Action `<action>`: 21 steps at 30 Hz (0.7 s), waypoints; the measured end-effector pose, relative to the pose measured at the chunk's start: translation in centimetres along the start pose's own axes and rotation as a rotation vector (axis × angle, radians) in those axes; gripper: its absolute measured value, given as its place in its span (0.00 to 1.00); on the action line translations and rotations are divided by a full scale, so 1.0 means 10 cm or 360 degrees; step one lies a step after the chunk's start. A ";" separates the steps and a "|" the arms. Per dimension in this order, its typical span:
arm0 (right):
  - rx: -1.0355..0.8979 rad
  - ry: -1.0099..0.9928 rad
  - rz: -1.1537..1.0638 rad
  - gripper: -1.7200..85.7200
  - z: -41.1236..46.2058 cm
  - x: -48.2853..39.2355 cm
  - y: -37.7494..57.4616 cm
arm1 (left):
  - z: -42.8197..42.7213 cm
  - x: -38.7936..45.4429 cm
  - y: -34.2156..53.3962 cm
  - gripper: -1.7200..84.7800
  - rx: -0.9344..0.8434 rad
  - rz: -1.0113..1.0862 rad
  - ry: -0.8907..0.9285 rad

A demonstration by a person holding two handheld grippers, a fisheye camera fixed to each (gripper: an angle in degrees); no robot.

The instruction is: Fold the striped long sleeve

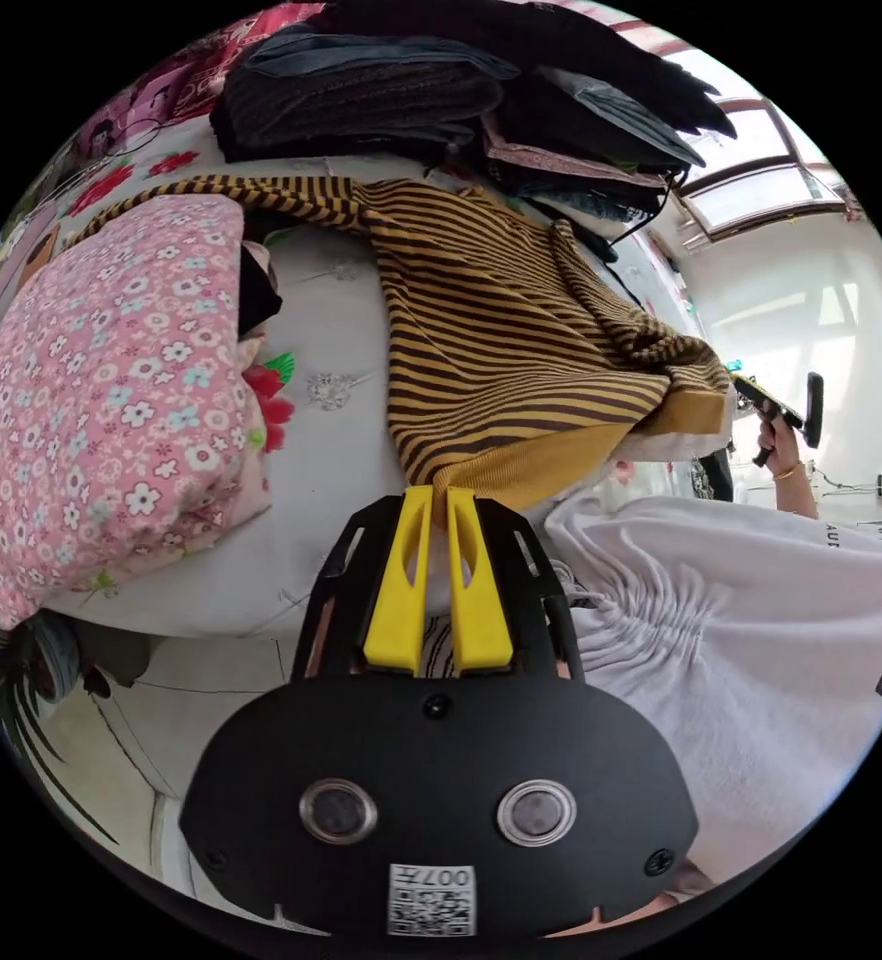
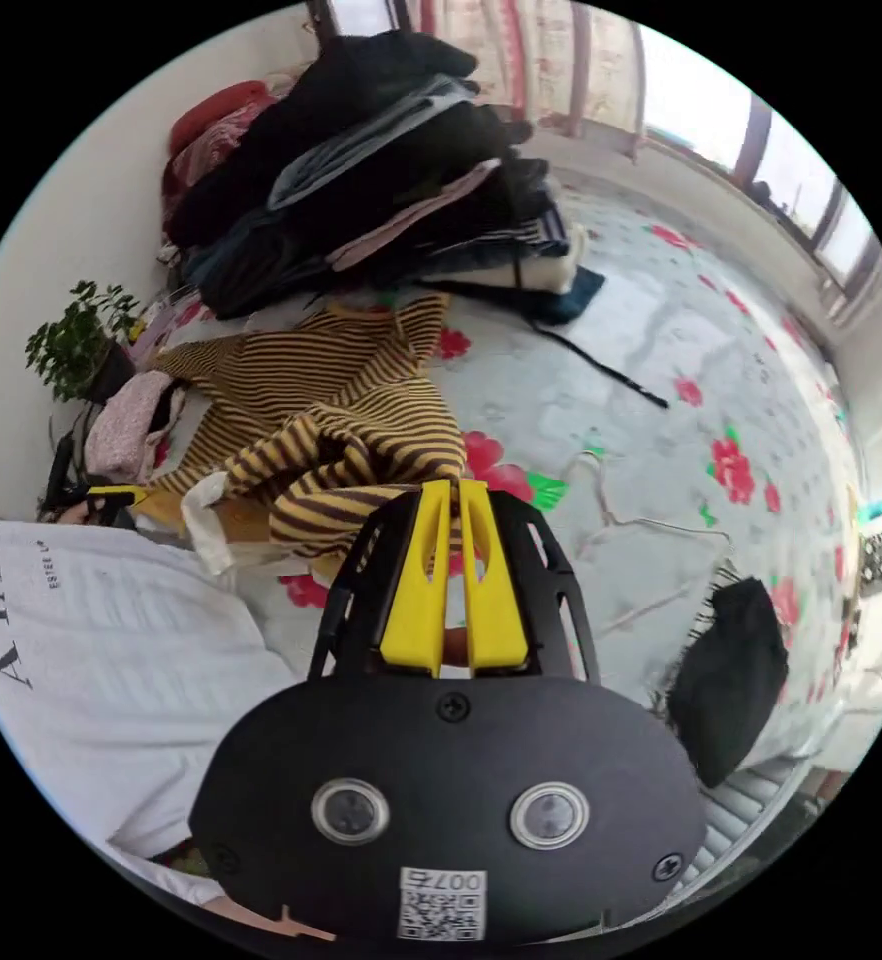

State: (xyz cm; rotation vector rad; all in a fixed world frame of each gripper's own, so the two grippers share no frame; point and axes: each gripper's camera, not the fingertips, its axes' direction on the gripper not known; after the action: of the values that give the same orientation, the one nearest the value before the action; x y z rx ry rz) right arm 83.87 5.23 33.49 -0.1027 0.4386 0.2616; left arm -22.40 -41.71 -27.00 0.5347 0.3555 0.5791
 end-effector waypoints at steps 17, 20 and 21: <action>-0.0266 -0.0657 0.0341 0.15 0.99 -0.80 1.29 | -0.23 0.05 0.12 0.02 0.0021 -0.0053 0.0038; -0.0354 -0.0648 0.0330 0.16 1.23 -1.21 1.29 | -0.29 0.11 0.14 0.02 0.0014 -0.0028 0.0005; -0.0353 -0.0619 0.0251 0.16 1.26 -1.41 1.22 | -0.30 0.13 0.14 0.02 0.0011 -0.0026 -0.0001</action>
State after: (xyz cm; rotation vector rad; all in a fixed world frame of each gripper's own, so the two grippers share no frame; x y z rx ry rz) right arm 73.34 15.73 50.39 -0.2299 0.0292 0.4749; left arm -23.36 -38.77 -28.84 0.5384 0.3614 0.5620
